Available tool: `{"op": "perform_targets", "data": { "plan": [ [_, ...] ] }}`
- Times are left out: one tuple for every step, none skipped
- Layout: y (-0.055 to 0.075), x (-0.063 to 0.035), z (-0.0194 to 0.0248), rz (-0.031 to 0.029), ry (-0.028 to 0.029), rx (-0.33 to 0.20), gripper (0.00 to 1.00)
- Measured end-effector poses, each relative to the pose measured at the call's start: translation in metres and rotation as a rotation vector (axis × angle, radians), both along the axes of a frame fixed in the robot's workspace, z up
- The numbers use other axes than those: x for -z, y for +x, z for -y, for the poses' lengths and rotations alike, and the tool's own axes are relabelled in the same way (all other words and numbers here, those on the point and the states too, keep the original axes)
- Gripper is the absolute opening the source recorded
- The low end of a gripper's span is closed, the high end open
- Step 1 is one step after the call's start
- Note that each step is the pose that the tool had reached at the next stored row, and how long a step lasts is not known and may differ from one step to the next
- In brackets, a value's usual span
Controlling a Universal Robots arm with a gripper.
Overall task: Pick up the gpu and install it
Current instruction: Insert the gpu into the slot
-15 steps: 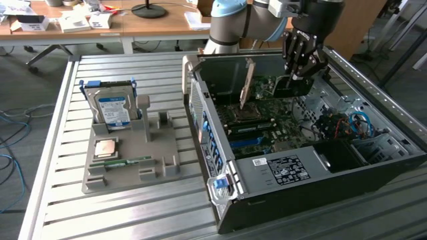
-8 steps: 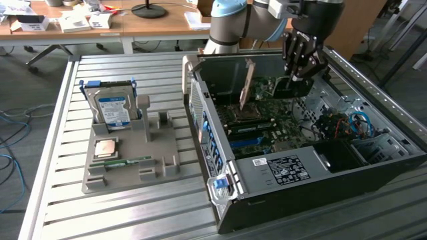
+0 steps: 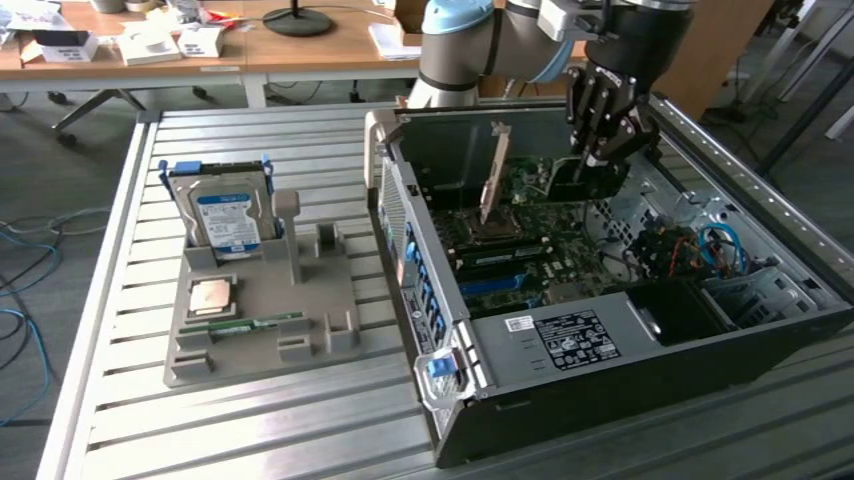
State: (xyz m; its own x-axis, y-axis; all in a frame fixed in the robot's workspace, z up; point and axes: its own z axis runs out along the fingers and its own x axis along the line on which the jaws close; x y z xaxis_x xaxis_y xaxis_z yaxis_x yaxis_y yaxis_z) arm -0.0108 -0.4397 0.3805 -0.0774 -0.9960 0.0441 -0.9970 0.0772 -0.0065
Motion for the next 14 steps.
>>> {"op": "perform_targets", "data": {
  "plan": [
    [0.000, 0.0000, 0.0000, 0.0000, -0.0001, 0.000, 0.26],
    [0.000, 0.0000, 0.0000, 0.0000, -0.0001, 0.000, 0.26],
    [0.000, 0.0000, 0.0000, -0.0001, -0.0001, 0.000, 0.26],
    [0.000, 0.0000, 0.0000, 0.0000, -0.0001, 0.000, 0.26],
    [0.000, 0.0000, 0.0000, -0.0001, -0.0001, 0.000, 0.26],
    [0.000, 0.0000, 0.0000, -0.0001, -0.0002, 0.000, 0.26],
    [0.000, 0.0005, 0.0001, 0.0000, -0.0001, 0.000, 0.26],
    [0.000, 0.0016, 0.0001, 0.0000, 0.0005, 0.000, 0.26],
    [0.000, 0.0031, 0.0001, 0.0000, 0.0009, 0.000, 0.26],
    [0.000, 0.0048, 0.0000, 0.0000, 0.0013, 0.000, 0.26],
    [0.000, 0.0066, 0.0000, 0.0000, 0.0017, 0.000, 0.26],
    [0.000, 0.0084, 0.0000, 0.0000, 0.0020, 0.000, 0.26],
    [0.000, 0.0102, 0.0001, 0.0000, 0.0023, 0.000, 0.26],
    [0.000, 0.0120, 0.0000, 0.0000, 0.0026, 0.000, 0.26]
  ]
}}
